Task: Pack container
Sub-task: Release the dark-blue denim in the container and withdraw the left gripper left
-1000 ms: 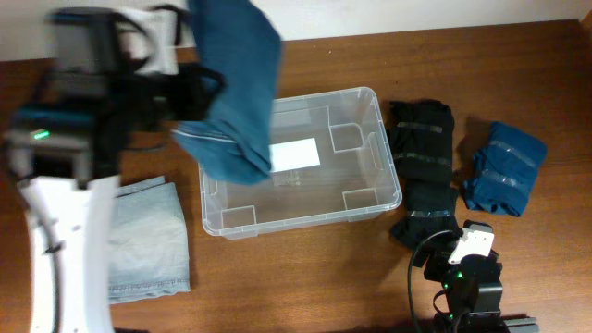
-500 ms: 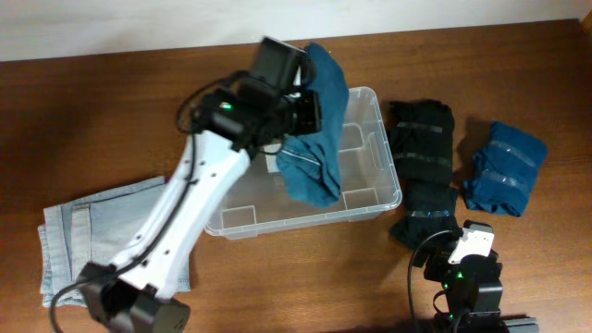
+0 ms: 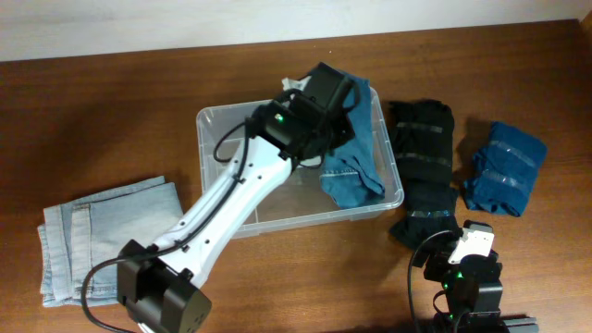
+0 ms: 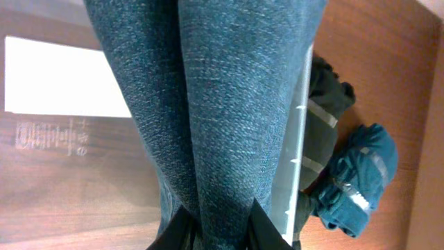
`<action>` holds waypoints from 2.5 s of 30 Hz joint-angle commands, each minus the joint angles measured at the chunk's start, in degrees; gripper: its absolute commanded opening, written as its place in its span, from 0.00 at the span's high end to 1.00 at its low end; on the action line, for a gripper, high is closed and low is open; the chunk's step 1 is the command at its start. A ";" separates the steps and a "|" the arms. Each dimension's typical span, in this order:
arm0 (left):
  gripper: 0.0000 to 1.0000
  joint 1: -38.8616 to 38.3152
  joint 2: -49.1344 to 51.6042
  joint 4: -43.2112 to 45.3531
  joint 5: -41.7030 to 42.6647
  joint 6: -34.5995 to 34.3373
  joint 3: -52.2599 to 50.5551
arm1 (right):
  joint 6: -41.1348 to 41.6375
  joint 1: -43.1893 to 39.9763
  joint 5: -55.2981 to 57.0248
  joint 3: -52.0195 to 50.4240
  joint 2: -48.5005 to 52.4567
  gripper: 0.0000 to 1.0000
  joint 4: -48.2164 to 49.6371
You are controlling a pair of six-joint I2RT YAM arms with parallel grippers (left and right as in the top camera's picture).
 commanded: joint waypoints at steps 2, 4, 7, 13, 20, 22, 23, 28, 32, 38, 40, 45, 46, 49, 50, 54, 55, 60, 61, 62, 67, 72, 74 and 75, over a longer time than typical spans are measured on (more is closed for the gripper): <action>1.00 -2.23 0.09 0.07 -2.73 -4.02 -0.44 | -0.33 0.35 0.15 -0.46 -0.44 0.02 0.11; 1.00 -2.23 0.09 -0.70 -2.97 -4.02 -0.44 | -0.33 0.35 0.15 -0.46 -0.44 0.02 0.11; 1.00 -2.25 0.09 -3.08 -2.73 -4.04 -0.44 | -0.33 0.35 0.15 -0.46 -0.44 0.02 0.11; 1.00 -2.51 0.09 -6.56 -2.75 -4.02 -0.59 | -0.33 0.35 0.15 -0.46 -0.44 0.02 0.11; 1.00 -2.51 0.09 -6.80 -4.74 -4.00 -0.59 | -0.33 0.35 0.15 -0.46 -0.44 0.02 0.11; 1.00 -2.49 0.09 -6.80 -4.74 -3.78 -0.59 | -0.33 0.35 0.15 -0.46 -0.44 0.02 0.11; 1.00 -2.49 0.09 -6.84 -5.18 -2.64 -0.59 | -0.33 0.35 0.15 -0.46 -0.44 0.02 0.11; 0.44 -0.85 -0.17 -11.21 -7.67 3.17 -0.59 | -0.33 0.35 0.15 -0.46 -0.44 0.02 0.11; 0.29 4.09 -2.01 -16.94 -9.66 5.18 -0.59 | -0.33 0.35 0.15 -0.46 -0.44 0.02 0.11; 0.23 17.86 -8.07 -22.80 -10.99 13.44 -0.59 | -0.33 0.35 0.15 -0.46 -0.44 0.02 0.11; 0.21 23.54 -10.36 -24.48 -11.08 15.15 -0.59 | -0.33 0.35 0.15 -0.46 -0.44 0.02 0.11; 0.13 42.84 -15.69 -29.11 -11.04 18.10 -0.59 | -0.33 0.35 0.15 -0.46 -0.44 0.02 0.11; 0.07 46.66 -16.20 -30.10 -11.06 18.12 -0.59 | -0.33 0.35 0.15 -0.46 -0.44 0.02 0.11; 0.06 58.18 -16.28 -32.33 -10.56 22.32 -0.72 | -0.33 0.35 0.15 -0.46 -0.44 0.02 0.11; 0.06 60.39 -16.22 -32.44 -10.47 23.28 -0.98 | -0.33 0.35 0.15 -0.46 -0.44 0.02 0.11; 0.02 70.23 -16.17 -30.27 -10.43 25.44 -4.90 | -0.33 0.35 0.15 -0.46 -0.44 0.02 0.11; 0.02 71.80 -16.17 -29.44 -10.45 25.59 -6.01 | -0.35 0.35 0.15 -0.46 -0.44 0.01 0.11; 0.07 82.49 -16.15 -21.79 -10.56 28.41 -16.74 | -0.33 0.35 0.15 -0.46 -0.44 0.02 0.11; 0.07 84.17 -16.11 -20.70 -10.64 28.41 -18.58 | -0.33 0.35 0.15 -0.46 -0.44 0.01 0.11; 0.07 86.33 -16.11 -19.37 -10.64 28.41 -21.11 | -0.33 0.35 0.15 -0.46 -0.44 0.01 0.11; 0.06 94.47 -16.11 -11.52 -3.45 36.44 -32.26 | -0.33 0.35 0.15 -0.46 -0.44 0.02 0.11; 0.07 100.67 -16.11 -5.46 12.59 49.70 -39.58 | -0.33 0.35 0.15 -0.46 -0.44 0.02 0.11; 0.10 101.33 -16.11 -4.07 22.73 55.45 -41.09 | -0.33 0.35 0.15 -0.46 -0.44 0.02 0.11; 0.11 101.24 -16.11 -3.54 30.27 59.69 -41.51 | -0.33 0.35 0.15 -0.46 -0.44 0.02 0.11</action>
